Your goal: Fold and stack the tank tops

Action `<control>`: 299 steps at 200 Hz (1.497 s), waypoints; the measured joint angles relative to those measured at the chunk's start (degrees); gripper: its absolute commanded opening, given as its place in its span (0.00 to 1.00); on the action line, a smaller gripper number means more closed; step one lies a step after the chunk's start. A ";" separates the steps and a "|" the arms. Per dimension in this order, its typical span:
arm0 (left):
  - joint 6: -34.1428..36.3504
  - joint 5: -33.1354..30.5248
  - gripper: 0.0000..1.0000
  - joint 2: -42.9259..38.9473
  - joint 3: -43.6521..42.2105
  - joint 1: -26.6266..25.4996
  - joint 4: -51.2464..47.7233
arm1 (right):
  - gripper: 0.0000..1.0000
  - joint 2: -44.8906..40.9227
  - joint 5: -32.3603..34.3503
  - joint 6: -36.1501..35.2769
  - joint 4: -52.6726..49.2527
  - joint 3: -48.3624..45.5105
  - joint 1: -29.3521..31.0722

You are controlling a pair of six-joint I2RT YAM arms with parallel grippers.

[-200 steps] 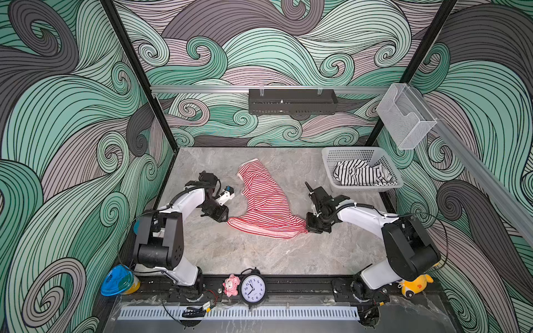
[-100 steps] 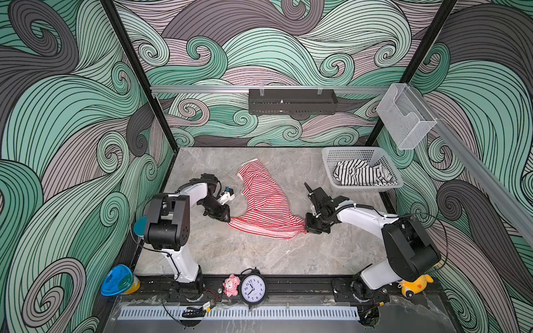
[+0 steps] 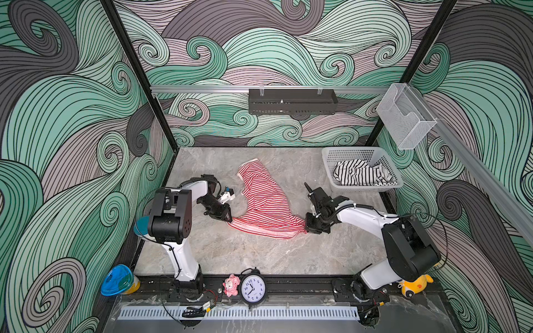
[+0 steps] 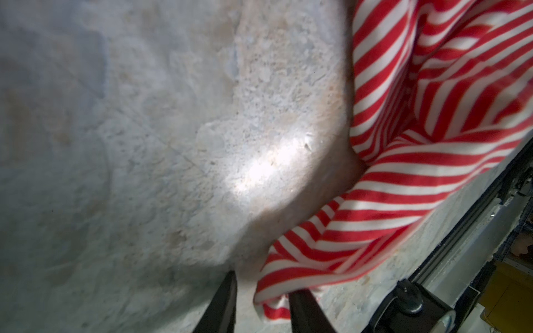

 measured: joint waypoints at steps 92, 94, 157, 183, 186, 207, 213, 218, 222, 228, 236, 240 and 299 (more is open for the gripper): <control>-0.92 1.44 0.03 0.61 0.81 0.42 -1.27 | 0.00 -0.96 0.07 0.02 0.00 0.00 -0.02; -0.96 1.42 0.03 0.48 0.83 0.48 -1.33 | 0.00 -1.07 0.07 0.02 0.00 0.00 -0.02; -2.84 -7.50 0.00 -17.46 -0.09 1.62 1.75 | 0.00 -4.09 -1.20 -0.42 0.00 0.20 -0.44; -3.17 -10.01 0.01 -23.17 -0.07 1.66 2.01 | 0.00 -7.15 -3.10 -0.68 -0.31 2.64 -0.46; -3.17 -10.23 0.00 -23.41 0.00 1.66 1.90 | 0.00 -7.58 -3.41 -0.76 -0.48 3.34 -0.50; -3.15 -11.87 0.01 -24.72 1.64 1.64 0.59 | 0.00 -9.57 -5.29 -1.29 -1.16 9.44 -0.90; -3.15 -12.24 0.01 -24.79 2.64 1.66 -0.09 | 0.00 -9.86 -5.79 -1.44 -1.38 11.41 -1.03; -3.15 -12.59 0.01 -24.81 4.24 1.66 -0.94 | 0.00 -10.03 -6.23 -1.60 -1.75 13.73 -1.16; -3.15 -12.74 0.01 -24.81 5.16 1.66 -1.38 | 0.00 -10.10 -6.54 -1.73 -2.05 15.13 -1.29; -3.15 -12.98 0.01 -24.81 6.95 1.66 -2.08 | 0.00 -10.16 -6.99 -1.88 -2.51 17.29 -1.49; -3.15 -13.22 0.01 -24.81 10.19 1.66 -3.37 | 0.00 -10.16 -7.56 -2.10 -3.50 20.70 -1.86; -3.17 -13.29 0.01 -24.81 11.80 1.66 -3.63 | 0.00 -10.16 -7.82 -2.36 -3.80 22.71 -2.14; -4.52 -17.57 0.00 -24.24 45.22 2.32 -11.58 | 0.00 -9.16 -9.99 -6.75 -15.65 51.93 -5.75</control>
